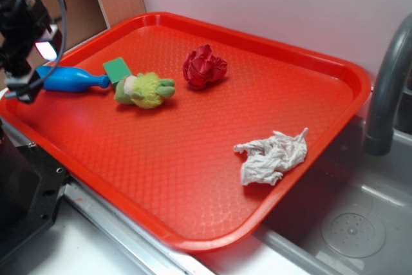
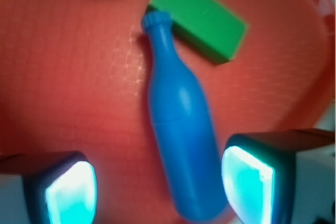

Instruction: Grab the blue bottle.

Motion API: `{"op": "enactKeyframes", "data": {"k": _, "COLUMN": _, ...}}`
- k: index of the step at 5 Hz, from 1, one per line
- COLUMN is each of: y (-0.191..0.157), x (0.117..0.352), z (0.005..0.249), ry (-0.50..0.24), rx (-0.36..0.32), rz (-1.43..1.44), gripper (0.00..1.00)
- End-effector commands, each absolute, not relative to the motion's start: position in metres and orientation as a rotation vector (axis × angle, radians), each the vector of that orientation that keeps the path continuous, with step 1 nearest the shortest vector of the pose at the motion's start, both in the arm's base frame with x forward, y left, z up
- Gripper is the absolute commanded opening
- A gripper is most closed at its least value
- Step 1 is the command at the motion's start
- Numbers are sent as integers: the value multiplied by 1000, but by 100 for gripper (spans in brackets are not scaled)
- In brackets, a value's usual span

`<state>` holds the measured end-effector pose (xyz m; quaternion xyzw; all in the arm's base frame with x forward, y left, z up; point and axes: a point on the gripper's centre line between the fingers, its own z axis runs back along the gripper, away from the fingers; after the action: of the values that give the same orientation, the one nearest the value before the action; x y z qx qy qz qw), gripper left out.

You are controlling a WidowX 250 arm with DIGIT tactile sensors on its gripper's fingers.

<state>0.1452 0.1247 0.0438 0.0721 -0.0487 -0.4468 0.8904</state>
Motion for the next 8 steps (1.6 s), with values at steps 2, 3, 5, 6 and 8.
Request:
{"op": "enactKeyframes", "data": {"k": 2, "y": 141, "x": 169, "z": 12, "ry": -48, "rx": 159, "rz": -997, "gripper": 0}}
{"op": "enactKeyframes", "data": {"k": 3, "y": 140, "x": 169, "z": 14, "ry": -47, "rx": 161, "rz": -986, "gripper": 0}}
{"op": "enactKeyframes", "data": {"k": 5, "y": 118, "x": 178, "z": 50, "ry": 86, "rx": 239, "rz": -537, "gripper": 0}}
{"op": "enactKeyframes", "data": {"k": 6, "y": 97, "x": 189, "z": 86, "ry": 99, "rx": 216, "rz": -303, "gripper": 0}}
{"op": "enactKeyframes", "data": {"k": 8, "y": 60, "x": 201, "z": 159, "ry": 58, "rx": 39, "rz": -114, "gripper": 0}}
